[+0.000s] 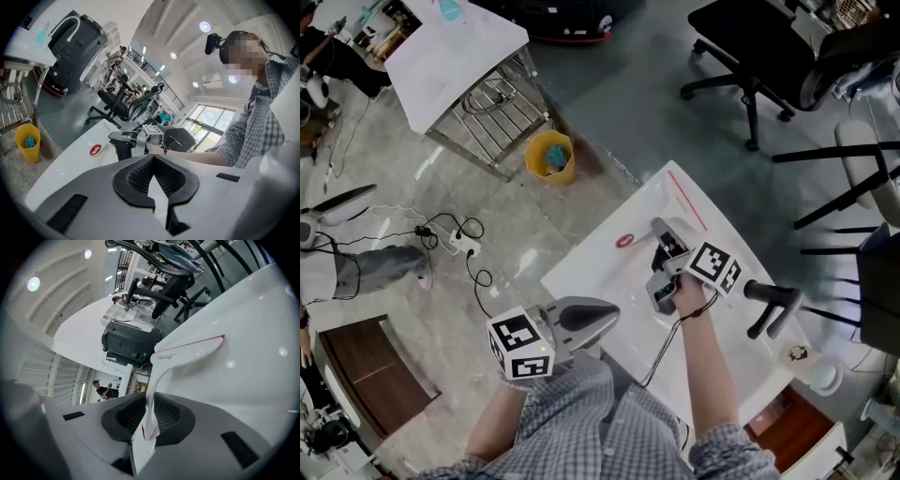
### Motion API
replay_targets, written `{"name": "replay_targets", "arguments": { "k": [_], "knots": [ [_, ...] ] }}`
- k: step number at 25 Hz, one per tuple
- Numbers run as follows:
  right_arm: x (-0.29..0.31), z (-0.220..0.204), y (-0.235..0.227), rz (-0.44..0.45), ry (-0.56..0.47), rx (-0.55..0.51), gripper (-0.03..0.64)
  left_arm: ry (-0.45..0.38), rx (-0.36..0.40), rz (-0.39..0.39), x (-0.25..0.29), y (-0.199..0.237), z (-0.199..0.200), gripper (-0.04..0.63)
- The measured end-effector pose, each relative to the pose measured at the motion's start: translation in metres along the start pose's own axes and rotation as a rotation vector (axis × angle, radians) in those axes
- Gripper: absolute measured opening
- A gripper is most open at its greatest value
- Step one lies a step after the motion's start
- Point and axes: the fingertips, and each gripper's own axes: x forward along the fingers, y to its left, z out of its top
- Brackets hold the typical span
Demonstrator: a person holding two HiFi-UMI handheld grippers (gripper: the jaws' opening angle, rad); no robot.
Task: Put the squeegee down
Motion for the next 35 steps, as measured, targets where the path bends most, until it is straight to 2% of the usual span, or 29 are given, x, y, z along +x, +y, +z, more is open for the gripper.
{"name": "replay_targets", "arguments": {
  "k": [5, 9, 15, 18, 21, 25, 31, 35],
  "knots": [
    [0.0, 0.001, 0.0, -0.012, 0.01, -0.096, 0.029, 0.025, -0.003, -0.034, 0.003, -0.005, -0.006, 0.006],
    [-0.001, 0.002, -0.002, -0.043, 0.01, -0.186, 0.068, 0.021, -0.004, -0.036, 0.004, -0.004, -0.005, 0.006],
    [-0.009, 0.005, -0.006, -0.036, -0.012, -0.171, 0.087, 0.022, 0.007, -0.028, 0.004, -0.004, -0.005, 0.006],
    [-0.019, 0.004, -0.011, -0.043, -0.029, -0.145, 0.087, 0.033, 0.034, -0.018, 0.004, -0.005, -0.008, 0.006],
    [-0.033, 0.001, -0.015, -0.074, -0.047, -0.164, 0.081, 0.035, 0.069, -0.001, 0.004, -0.006, -0.009, 0.006],
    [-0.054, -0.006, -0.016, -0.127, -0.063, -0.254, 0.021, 0.04, 0.114, 0.007, 0.006, -0.01, -0.009, 0.006],
    [-0.086, -0.018, -0.007, -0.177, -0.099, -0.377, 0.008, 0.043, 0.172, 0.019, 0.003, -0.018, -0.01, 0.006],
    [-0.106, -0.031, 0.015, -0.149, -0.13, -0.409, 0.008, 0.053, 0.214, 0.019, -0.001, -0.024, -0.011, 0.006]
  ]
}}
